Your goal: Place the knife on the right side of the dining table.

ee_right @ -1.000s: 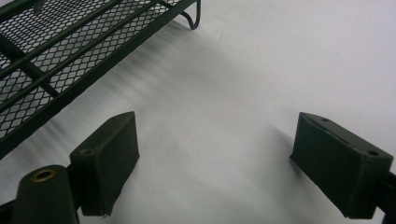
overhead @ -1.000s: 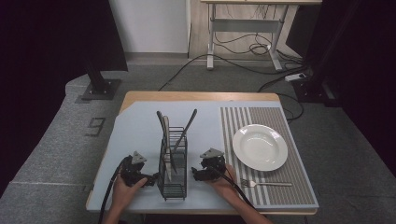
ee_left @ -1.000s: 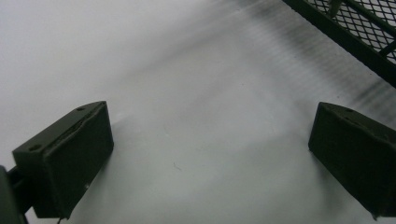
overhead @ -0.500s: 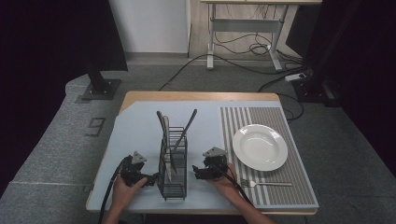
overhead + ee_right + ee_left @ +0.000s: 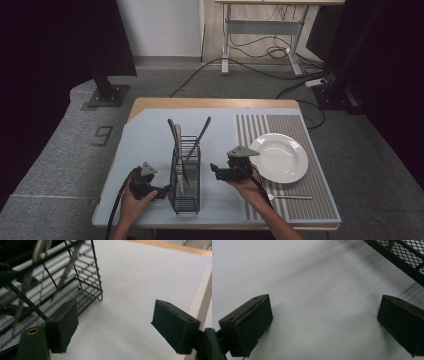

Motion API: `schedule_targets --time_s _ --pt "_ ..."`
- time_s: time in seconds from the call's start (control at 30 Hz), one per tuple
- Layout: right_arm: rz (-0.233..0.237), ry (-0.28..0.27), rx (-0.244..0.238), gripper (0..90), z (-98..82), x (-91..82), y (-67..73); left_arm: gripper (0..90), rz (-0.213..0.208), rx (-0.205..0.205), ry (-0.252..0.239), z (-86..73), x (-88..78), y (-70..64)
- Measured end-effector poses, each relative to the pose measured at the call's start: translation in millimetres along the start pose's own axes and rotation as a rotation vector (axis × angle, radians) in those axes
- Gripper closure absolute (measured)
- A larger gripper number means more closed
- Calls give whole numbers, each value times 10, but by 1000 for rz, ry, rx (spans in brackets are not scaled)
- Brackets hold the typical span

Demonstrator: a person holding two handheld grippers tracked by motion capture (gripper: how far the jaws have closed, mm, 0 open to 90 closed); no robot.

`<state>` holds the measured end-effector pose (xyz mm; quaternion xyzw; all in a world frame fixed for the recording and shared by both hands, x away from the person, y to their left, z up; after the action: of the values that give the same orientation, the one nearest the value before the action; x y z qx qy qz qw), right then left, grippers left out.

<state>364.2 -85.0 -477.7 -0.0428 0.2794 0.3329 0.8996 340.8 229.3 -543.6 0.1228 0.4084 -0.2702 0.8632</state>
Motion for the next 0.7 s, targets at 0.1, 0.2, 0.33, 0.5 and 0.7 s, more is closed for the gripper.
schedule_targets --time_s 0.1,0.2,0.33,0.5,0.7 --pt "9 -12 9 222 69 -10 -9 0 0 -1 0 0 0 0" --pt "12 -35 17 230 188 -21 -10 0 -1 -2 0 0 0 -1" --pt "17 -54 16 235 295 -24 4 0 1 -1 -1 0 1 -1" --pt "14 -61 2 239 383 -12 33 0 0 0 1 0 -1 0" --pt "14 -69 -6 272 556 65 61 0 -1 0 1 -1 -1 0"
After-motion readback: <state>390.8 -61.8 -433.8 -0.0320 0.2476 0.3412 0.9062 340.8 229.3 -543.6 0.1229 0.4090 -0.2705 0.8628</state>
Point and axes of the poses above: each handheld gripper's, and its own axes: x roughly forward along the jaws, z roughly out of its top, y roughly to its left, the point moved 2 cm from there along x, roughly forward along the jaws, and after that the axes turned 2 degrees about y, right-handed, at the moved point
